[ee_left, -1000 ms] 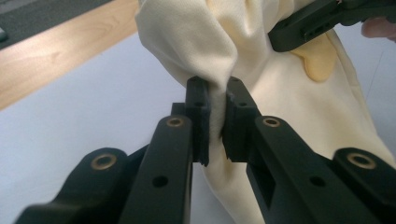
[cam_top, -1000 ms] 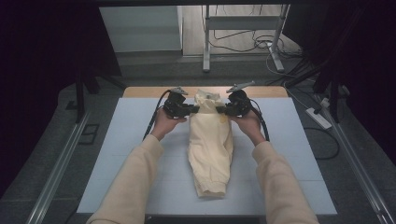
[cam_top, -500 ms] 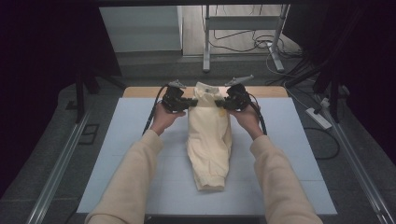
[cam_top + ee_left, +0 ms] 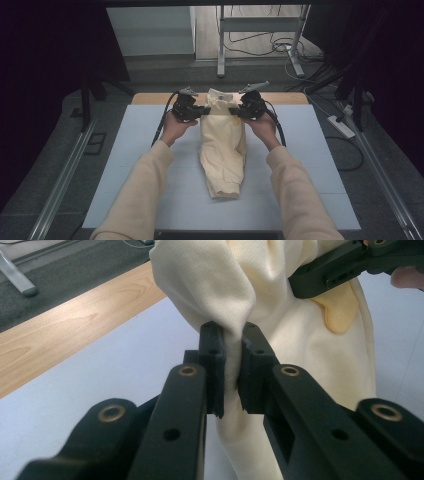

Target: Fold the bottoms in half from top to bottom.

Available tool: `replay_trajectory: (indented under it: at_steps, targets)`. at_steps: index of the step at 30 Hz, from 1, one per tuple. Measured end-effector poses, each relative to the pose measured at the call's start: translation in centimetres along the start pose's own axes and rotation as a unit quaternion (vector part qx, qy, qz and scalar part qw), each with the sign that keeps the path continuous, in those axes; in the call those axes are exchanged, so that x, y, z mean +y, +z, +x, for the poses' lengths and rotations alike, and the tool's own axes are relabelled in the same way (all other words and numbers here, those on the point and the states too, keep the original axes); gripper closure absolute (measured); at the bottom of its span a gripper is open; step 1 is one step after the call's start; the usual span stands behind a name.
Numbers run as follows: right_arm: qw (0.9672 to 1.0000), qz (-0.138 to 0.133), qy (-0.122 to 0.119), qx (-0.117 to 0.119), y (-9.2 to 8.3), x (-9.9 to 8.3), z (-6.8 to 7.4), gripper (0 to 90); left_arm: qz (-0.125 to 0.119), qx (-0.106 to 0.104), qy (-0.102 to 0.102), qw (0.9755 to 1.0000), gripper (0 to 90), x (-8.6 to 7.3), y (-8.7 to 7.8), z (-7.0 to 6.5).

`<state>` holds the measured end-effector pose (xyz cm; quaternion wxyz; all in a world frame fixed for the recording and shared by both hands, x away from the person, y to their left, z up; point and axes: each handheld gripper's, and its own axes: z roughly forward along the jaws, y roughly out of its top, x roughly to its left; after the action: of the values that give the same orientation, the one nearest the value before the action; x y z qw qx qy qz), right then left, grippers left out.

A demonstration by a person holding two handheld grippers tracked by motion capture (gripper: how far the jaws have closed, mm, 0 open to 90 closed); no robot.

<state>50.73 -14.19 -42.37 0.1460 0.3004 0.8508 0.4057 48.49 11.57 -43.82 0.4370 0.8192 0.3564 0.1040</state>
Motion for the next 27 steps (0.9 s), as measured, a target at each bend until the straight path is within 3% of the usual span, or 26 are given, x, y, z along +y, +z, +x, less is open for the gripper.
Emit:
replay_trajectory:
  at_steps: [7, 14, 17, 27]
  targets:
    - [1.0, -0.003, -0.006, -0.004, -0.1, 0.2, -0.2, 75.5, -0.005, 0.004, 0.005, 1.0, 82.2, 0.5, -0.1, 0.2]
    - [0.9981, -0.051, -0.024, -0.025, -2.1, 2.9, -0.2, 75.7, -0.038, 0.019, 0.019, 0.9989, 82.2, 3.2, -2.3, 0.0]
    - [0.9981, -0.048, -0.027, -0.028, -2.2, 2.9, -0.3, 75.7, -0.034, 0.015, 0.02, 0.9991, 82.2, 2.8, -2.0, -0.1]
    - [0.9995, -0.025, -0.012, -0.014, -0.6, 0.2, -0.5, 75.6, -0.009, 0.006, 0.02, 0.9997, 82.1, 0.7, -0.2, -0.3]
